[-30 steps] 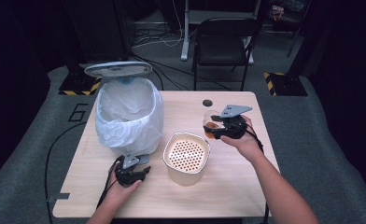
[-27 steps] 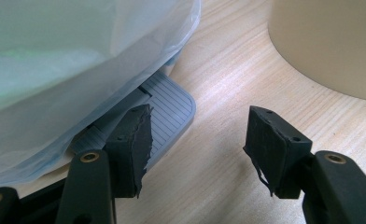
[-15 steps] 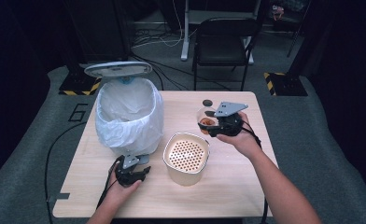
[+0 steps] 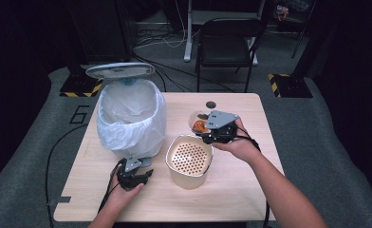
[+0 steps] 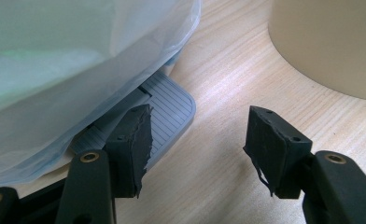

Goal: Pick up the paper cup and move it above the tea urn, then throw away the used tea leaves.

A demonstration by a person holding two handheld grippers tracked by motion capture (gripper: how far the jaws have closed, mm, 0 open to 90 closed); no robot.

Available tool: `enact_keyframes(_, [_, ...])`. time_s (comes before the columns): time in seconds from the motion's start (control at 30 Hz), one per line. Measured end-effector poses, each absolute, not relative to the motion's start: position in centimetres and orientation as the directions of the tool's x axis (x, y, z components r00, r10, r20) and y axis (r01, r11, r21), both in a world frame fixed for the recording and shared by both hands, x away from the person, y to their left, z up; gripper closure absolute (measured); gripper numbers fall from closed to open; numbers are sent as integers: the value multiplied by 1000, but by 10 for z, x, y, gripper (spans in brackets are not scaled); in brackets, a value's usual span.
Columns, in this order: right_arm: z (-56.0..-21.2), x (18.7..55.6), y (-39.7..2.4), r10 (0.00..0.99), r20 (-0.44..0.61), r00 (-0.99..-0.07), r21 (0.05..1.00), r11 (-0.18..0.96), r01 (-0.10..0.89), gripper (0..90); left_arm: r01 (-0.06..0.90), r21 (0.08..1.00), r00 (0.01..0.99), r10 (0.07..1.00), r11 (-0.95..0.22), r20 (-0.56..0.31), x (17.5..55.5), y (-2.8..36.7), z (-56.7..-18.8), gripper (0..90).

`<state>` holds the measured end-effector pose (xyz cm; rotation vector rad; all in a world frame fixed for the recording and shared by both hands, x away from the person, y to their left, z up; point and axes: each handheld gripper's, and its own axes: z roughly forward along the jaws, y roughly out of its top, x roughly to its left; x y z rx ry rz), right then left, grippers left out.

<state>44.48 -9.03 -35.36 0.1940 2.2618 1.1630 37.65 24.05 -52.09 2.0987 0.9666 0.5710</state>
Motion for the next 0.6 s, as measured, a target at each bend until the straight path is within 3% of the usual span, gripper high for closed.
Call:
enact_keyframes(0.33, [-363, 442, -79, 294, -547, -784, 695, 681, -230, 460, 446, 778, 619, 780, -443, 90, 376, 241, -521, 408])
enact_keyframes(0.47, [-366, 439, -75, 245, -596, -765, 653, 702, -285, 462, 465, 781, 614, 788, -417, 56, 376, 240, -522, 409])
enact_keyframes(0.6, [-370, 437, -73, 191, -624, -758, 619, 713, -330, 463, 448, 779, 621, 780, -438, 82, 377, 241, -521, 409])
